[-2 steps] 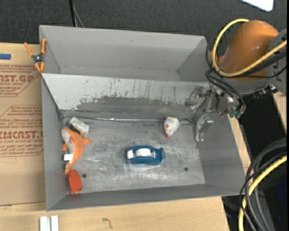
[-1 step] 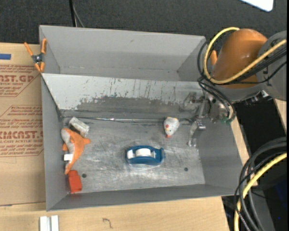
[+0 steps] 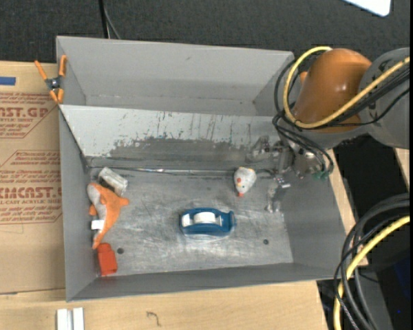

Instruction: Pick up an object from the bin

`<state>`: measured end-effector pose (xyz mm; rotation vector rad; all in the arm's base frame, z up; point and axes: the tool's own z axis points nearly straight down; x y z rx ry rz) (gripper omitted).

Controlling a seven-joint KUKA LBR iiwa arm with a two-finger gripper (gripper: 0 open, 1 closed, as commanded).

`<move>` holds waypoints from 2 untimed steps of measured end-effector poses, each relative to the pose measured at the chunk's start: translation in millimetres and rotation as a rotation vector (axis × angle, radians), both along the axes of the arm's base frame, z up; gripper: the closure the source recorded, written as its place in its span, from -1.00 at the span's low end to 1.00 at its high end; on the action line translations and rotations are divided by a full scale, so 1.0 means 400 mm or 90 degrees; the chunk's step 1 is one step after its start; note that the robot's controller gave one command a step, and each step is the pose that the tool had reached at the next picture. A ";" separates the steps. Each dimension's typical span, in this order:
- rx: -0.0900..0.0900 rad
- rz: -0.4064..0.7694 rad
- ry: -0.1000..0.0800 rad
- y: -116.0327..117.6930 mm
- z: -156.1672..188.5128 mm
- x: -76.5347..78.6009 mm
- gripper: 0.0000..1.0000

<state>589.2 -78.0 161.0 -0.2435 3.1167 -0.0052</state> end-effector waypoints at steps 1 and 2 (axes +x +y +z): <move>0.001 0.013 0.007 0.088 -0.178 -0.042 -1.00; -0.001 0.038 0.008 0.154 -0.214 -0.108 1.00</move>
Offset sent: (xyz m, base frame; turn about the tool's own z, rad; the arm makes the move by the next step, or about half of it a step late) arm -0.0440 0.0635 -0.0862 -0.0619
